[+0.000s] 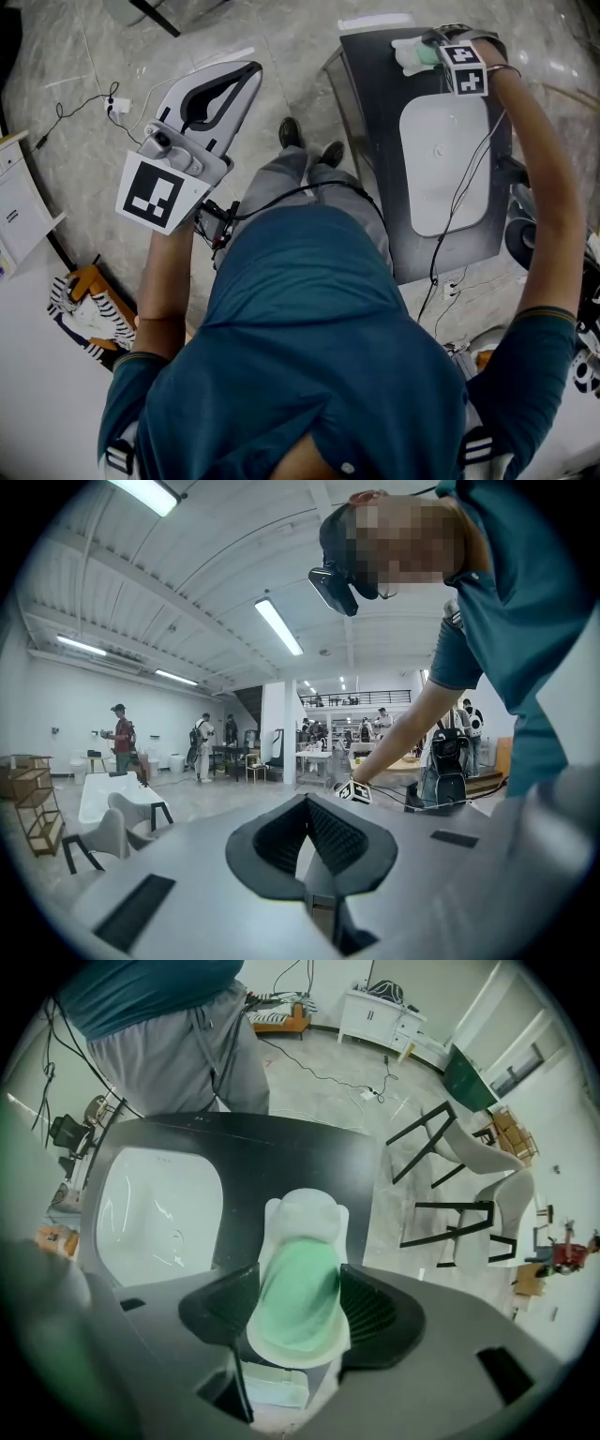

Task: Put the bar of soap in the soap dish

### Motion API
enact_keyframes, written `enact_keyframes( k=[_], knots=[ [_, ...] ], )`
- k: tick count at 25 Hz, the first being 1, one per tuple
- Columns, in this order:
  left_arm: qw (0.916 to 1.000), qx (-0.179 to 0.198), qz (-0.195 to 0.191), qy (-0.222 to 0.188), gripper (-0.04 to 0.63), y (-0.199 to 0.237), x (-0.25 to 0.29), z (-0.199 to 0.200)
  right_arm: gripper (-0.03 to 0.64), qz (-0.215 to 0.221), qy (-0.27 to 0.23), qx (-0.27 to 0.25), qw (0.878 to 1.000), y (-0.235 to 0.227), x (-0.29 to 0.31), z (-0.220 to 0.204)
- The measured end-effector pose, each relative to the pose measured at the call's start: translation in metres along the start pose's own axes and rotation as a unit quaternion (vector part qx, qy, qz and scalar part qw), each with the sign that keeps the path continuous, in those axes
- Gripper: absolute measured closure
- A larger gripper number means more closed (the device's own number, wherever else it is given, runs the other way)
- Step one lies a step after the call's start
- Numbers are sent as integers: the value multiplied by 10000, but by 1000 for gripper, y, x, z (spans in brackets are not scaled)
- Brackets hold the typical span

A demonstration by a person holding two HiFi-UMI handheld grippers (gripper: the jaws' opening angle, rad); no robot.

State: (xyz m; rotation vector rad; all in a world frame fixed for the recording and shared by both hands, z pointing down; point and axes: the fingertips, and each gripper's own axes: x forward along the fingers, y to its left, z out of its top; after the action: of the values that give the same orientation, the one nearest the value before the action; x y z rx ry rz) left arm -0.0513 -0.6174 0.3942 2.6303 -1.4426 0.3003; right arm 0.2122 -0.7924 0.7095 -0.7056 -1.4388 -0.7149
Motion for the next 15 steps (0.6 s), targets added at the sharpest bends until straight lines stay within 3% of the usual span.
enact_keyframes(
  k=[5,9,12,13,15],
  knots=[
    [9999,119,-73,-11,592,-2,3,6,339,-447,-312,458,9975,-12,-22,9],
    [9994,251,-235,-67,592,-2,6,15,362,-1321,-668,1004,9839,-28,-65,26],
    [9988,295,-367,-148,592,-6,6,26,527,-2310,-1272,1531,9524,-44,-119,57],
    [9984,317,-423,-195,592,-8,5,31,571,-2677,-1540,1758,9347,-50,-143,68],
    [9973,376,-554,-298,592,-11,6,41,599,-3410,-2060,2279,8885,-60,-196,89]
  ],
)
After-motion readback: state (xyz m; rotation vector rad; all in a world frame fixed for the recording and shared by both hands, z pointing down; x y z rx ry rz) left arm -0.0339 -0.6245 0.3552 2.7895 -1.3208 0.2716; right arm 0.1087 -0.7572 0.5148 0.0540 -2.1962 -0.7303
